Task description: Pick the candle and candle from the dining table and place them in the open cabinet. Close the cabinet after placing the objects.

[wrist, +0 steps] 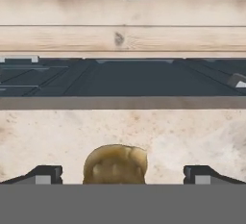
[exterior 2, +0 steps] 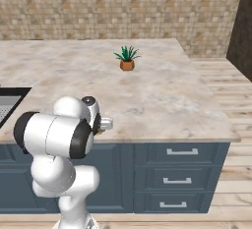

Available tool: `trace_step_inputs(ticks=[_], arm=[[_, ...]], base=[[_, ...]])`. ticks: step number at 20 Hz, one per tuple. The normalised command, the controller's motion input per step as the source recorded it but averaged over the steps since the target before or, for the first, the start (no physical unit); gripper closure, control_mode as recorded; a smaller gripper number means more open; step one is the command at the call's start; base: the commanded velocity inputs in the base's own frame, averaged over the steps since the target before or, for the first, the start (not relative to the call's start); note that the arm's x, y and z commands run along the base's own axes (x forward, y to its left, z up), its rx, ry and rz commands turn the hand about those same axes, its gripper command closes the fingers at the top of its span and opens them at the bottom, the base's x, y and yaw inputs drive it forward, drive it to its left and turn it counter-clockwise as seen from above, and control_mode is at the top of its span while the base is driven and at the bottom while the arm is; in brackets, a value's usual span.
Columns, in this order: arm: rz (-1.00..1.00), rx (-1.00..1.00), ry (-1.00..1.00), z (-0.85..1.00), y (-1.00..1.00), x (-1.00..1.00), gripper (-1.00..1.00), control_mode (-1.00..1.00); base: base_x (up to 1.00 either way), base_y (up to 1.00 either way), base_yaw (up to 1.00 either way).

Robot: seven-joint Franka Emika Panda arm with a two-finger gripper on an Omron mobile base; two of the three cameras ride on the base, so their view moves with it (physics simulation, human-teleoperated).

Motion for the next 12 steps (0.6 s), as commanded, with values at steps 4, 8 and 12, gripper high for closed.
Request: trace_step_inputs(ticks=[4,8,12], arm=[[0.00,-0.01,0.00,-0.16,0.00,0.19,-1.00,-1.00],[0.00,0.00,0.00,-0.10,0.00,0.20,-1.00,-1.00],[0.00,0.00,0.00,-0.06,0.00,0.14,-1.00,-1.00]], base=[[0.00,0.00,0.00],[0.00,0.00,0.00],[0.00,0.00,0.00]])
